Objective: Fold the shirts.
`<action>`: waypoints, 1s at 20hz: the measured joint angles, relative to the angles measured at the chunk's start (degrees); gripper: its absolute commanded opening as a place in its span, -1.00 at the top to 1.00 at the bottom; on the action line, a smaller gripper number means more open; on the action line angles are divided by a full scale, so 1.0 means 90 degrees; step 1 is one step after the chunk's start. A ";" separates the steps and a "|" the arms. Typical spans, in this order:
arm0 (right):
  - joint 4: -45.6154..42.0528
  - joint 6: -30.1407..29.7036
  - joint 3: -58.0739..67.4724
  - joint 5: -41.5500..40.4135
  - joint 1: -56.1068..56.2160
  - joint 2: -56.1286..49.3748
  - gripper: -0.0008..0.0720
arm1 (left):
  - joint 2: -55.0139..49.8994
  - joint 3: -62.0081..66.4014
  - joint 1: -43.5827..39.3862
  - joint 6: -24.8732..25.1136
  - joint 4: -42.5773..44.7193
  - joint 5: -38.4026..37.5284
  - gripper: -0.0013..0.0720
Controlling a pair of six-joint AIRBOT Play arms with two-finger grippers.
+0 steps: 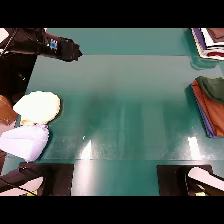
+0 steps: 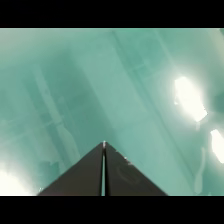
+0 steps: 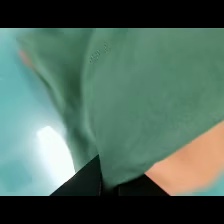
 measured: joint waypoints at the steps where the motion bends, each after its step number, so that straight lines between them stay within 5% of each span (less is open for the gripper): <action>1: -0.0248 0.0051 -0.0267 0.0061 -0.0039 0.0085 0.25 | 0.0000 0.0000 0.0000 0.0029 0.0002 -0.0002 0.90; 2: -0.0459 0.0073 -0.0539 0.0114 -0.0109 0.0177 -0.63 | 0.0000 0.0000 0.0000 0.0046 0.0000 -0.0012 0.90; 3: -0.0585 0.0097 -0.0772 0.0141 -0.0202 0.0255 -0.88 | 0.0000 0.0000 0.0000 0.0063 0.0002 -0.0019 0.90; 7: -0.0685 0.0158 -0.1336 0.0182 -0.0512 0.0525 -0.81 | 0.0000 0.0000 0.0000 0.0104 0.0002 -0.0022 0.90; 12: 0.0328 0.0158 -0.1100 0.0017 0.0226 0.0748 -0.79 | 0.0000 0.0000 0.0000 0.0121 0.0000 -0.0024 0.90; 16: 0.0906 0.0155 -0.0719 -0.0316 0.1826 0.0792 0.28 | 0.0000 0.0000 0.0000 0.0121 -0.0005 -0.0022 0.90; 17: 0.0964 0.0153 -0.0648 -0.0444 0.2251 0.0799 0.79 | 0.0000 0.0000 0.0000 0.0121 -0.0007 -0.0022 0.90; 20: 0.1073 0.0066 -0.0495 -0.0816 0.3456 0.0809 0.92 | 0.0000 0.0000 0.0000 0.0121 -0.0017 -0.0022 0.90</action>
